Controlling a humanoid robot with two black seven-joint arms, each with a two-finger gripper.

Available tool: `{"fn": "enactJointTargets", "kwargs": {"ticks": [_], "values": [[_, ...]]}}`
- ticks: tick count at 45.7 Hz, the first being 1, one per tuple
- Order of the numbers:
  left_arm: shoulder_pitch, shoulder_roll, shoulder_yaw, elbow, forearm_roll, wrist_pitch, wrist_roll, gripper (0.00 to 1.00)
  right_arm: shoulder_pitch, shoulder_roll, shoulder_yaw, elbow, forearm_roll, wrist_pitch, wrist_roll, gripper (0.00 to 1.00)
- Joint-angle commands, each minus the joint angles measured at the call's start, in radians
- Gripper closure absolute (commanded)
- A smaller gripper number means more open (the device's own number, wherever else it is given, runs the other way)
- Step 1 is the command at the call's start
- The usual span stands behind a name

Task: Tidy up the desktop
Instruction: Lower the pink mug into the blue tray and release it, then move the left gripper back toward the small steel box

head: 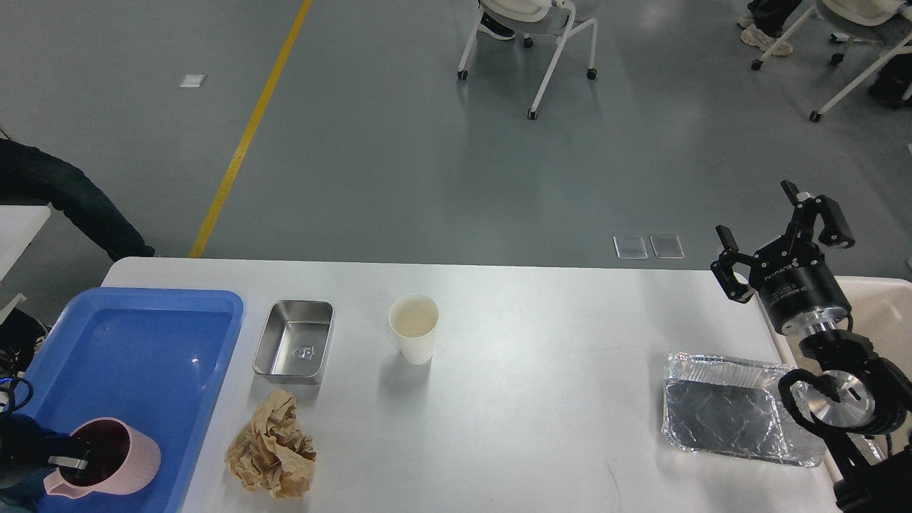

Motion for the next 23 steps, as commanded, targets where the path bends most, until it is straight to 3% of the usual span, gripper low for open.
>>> {"fn": "enactJointTargets", "kwargs": {"ticks": [1,13,23], "values": [[0.001,0.008,0.000,-0.006,-0.003,0.002,0.001,0.21,0.000,0.005,0.000,0.000,0.000,0.000,0.000,0.00],[-0.016,0.054,-0.023,-0.095,-0.002,0.000,-0.007,0.15,0.005,0.009,0.000,0.000,0.000,0.000,0.000,0.00],[-0.024,0.169,-0.187,-0.251,0.000,0.007,-0.090,0.15,0.008,0.009,-0.004,0.000,0.000,0.000,0.000,0.00]]}}
